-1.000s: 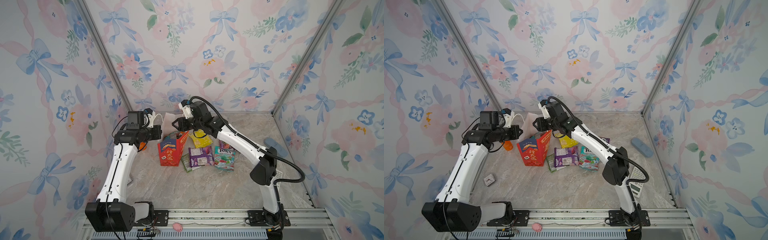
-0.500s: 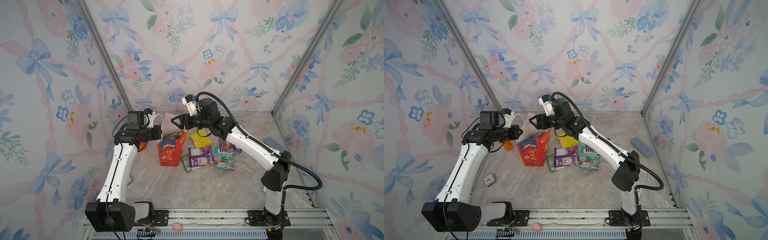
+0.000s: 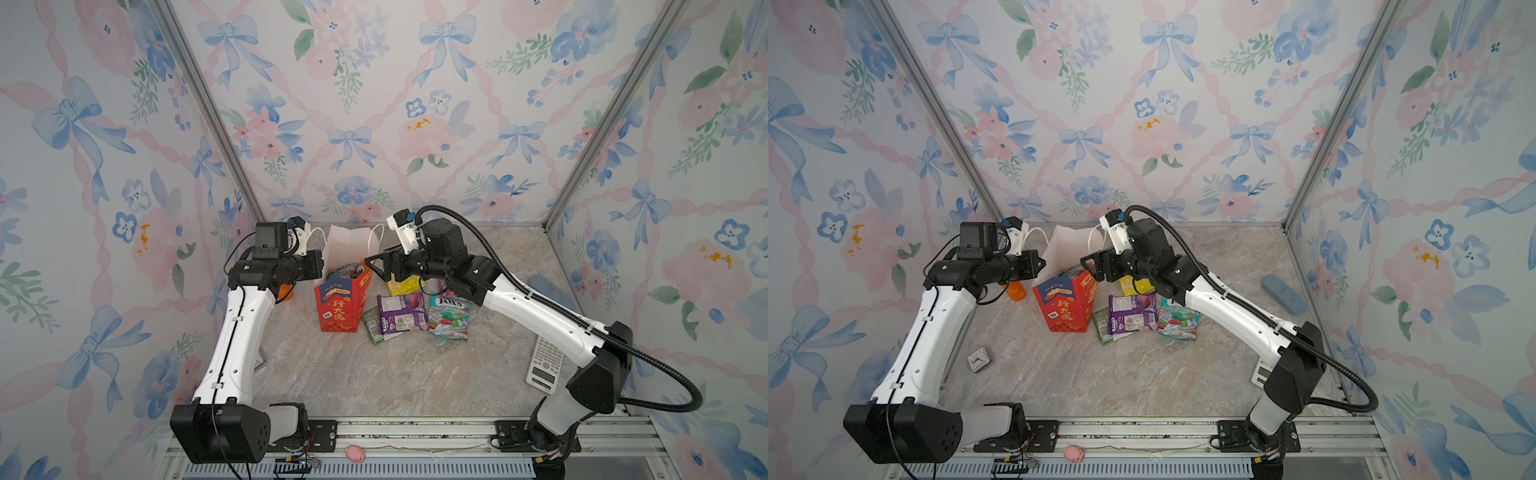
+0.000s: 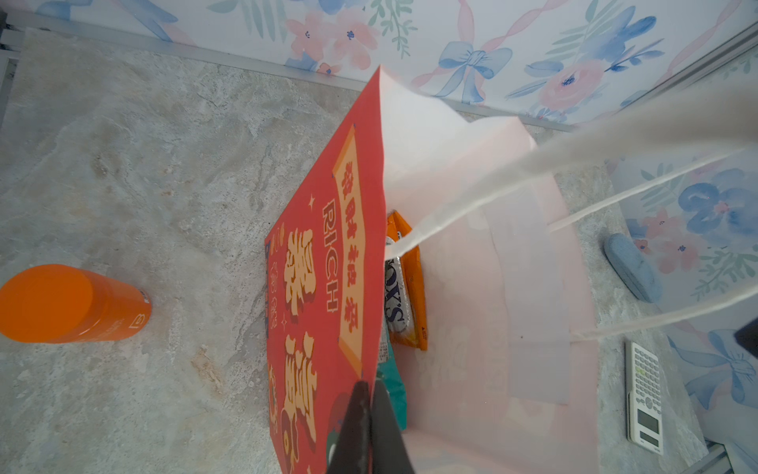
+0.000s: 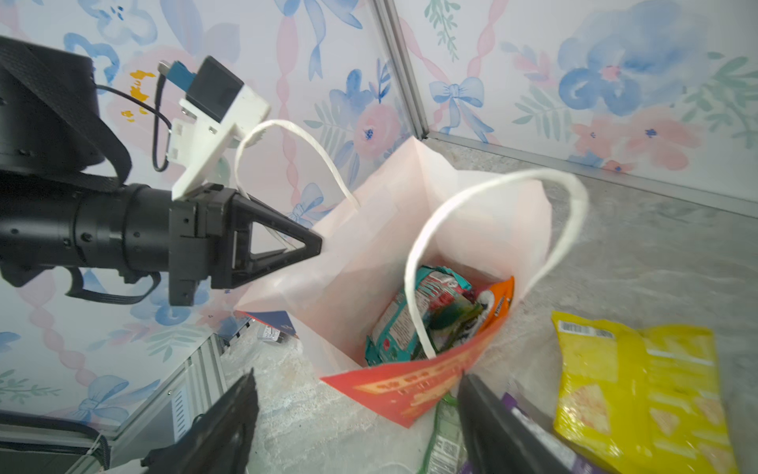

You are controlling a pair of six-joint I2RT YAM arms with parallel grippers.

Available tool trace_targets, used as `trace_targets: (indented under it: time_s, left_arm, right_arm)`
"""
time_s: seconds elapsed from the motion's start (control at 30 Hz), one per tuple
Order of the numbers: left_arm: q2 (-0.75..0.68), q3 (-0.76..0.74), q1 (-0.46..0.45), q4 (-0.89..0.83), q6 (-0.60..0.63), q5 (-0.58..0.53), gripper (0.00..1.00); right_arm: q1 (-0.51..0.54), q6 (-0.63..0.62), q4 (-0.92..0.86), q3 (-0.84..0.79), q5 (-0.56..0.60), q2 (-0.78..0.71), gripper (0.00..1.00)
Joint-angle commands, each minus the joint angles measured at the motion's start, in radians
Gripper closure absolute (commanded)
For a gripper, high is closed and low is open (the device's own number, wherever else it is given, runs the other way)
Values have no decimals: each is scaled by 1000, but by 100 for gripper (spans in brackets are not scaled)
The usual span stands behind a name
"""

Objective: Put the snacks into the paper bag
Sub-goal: 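Open the right gripper to release the teal packet and raise it, then move the right gripper back to the teal Fox's Mint Blossom packet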

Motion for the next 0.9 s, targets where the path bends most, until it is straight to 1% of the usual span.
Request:
trace_targets:
  time_s: [0.0, 0.1, 0.2, 0.23, 0.33, 0.4, 0.53, 0.67, 0.8, 0.87]
  left_arm:
    - [-23, -5, -1, 8, 4, 6, 100]
    - [-26, -7, -2, 8, 3, 5, 100]
    - [-30, -8, -1, 8, 2, 0, 100]
    - [-30, -8, -1, 7, 1, -3, 100]
    - [-30, -7, -1, 8, -1, -3, 100]
    - [-30, -7, -1, 8, -3, -2, 100]
    - [-25, -5, -1, 8, -4, -5, 100]
    - [-24, -4, -1, 7, -4, -2, 100]
    - [-22, -4, -1, 7, -4, -5, 100]
    - [-20, -4, -1, 7, -4, -5, 100]
  right_arm:
    - [-11, -57, 35, -100, 134, -89, 18]
    - [-17, -66, 22, -210, 250, -164, 11]
    - [-31, -57, -11, -313, 350, -231, 0]
    - [-43, -46, -28, -345, 383, -252, 3]
    - [-96, 22, -80, -424, 430, -300, 3]
    - [-149, 80, -96, -480, 417, -328, 3]
    - [-278, 189, -96, -596, 347, -372, 3]
    - [-400, 256, -64, -693, 265, -396, 2]
    - [-481, 325, -35, -760, 199, -378, 1]
    - [-504, 347, -10, -791, 152, -360, 1]
